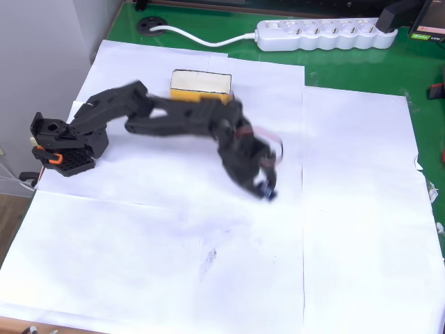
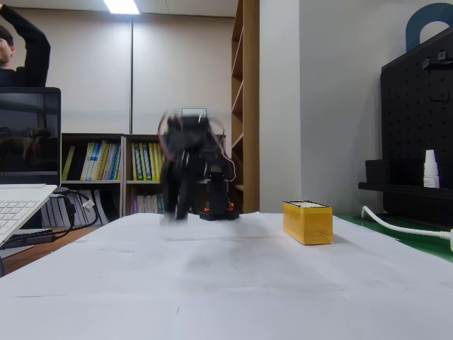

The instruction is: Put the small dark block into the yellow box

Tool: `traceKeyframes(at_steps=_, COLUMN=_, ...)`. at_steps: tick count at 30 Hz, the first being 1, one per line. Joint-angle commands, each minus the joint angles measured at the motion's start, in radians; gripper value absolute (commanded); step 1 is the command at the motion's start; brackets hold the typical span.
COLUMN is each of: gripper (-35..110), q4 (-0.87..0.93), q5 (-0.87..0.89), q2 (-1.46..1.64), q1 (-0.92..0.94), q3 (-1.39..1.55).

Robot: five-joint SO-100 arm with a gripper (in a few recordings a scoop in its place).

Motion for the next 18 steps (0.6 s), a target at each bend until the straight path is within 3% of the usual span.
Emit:
traceKeyframes(at_steps=1, gripper=0, q4=0.026, q5=0.015, q2=-0.296, q1=-0.025, q3=0.118)
traceKeyframes(at_steps=10, gripper=0, q4=0.305, q5=-0.046, q2=-0.71, q1=-0.334, q3=-0.259)
traceKeyframes(at_steps=18, gripper=0, q4=0.316, q5=-0.018, q2=-0.946, q1=-0.64, q3=-0.663)
